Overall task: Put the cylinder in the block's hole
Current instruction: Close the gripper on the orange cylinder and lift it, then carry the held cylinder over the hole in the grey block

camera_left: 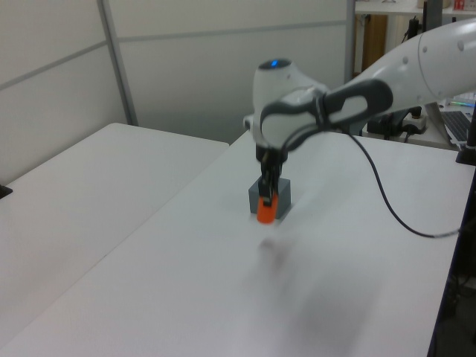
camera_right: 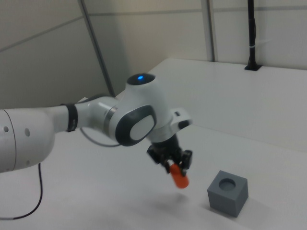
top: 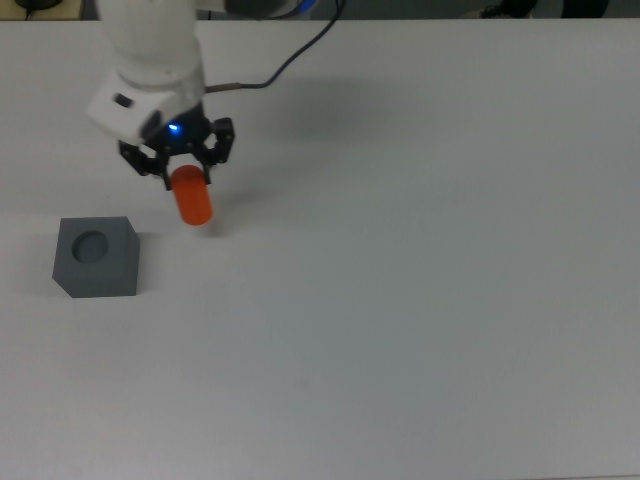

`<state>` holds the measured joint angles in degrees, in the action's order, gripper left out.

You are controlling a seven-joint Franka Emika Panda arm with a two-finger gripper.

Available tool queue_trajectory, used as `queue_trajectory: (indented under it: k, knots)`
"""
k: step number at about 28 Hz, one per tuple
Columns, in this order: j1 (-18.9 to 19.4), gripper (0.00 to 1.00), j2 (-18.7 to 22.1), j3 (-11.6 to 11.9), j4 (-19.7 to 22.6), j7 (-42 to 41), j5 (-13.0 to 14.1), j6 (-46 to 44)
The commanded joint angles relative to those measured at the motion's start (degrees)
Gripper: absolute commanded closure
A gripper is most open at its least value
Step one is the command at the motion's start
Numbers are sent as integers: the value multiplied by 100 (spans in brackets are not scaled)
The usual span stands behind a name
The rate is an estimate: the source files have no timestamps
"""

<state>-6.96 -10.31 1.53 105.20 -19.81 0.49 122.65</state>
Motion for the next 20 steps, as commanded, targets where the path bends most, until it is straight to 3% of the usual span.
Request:
queue_trajectory:
  k: [1,10,20]
  knots:
    - [-436,88,-234,5,-657,-31,408,39]
    - [-956,87,-735,5,-1291,-66,540,110]
    - [-1035,87,-1025,5,-1318,-84,540,821]
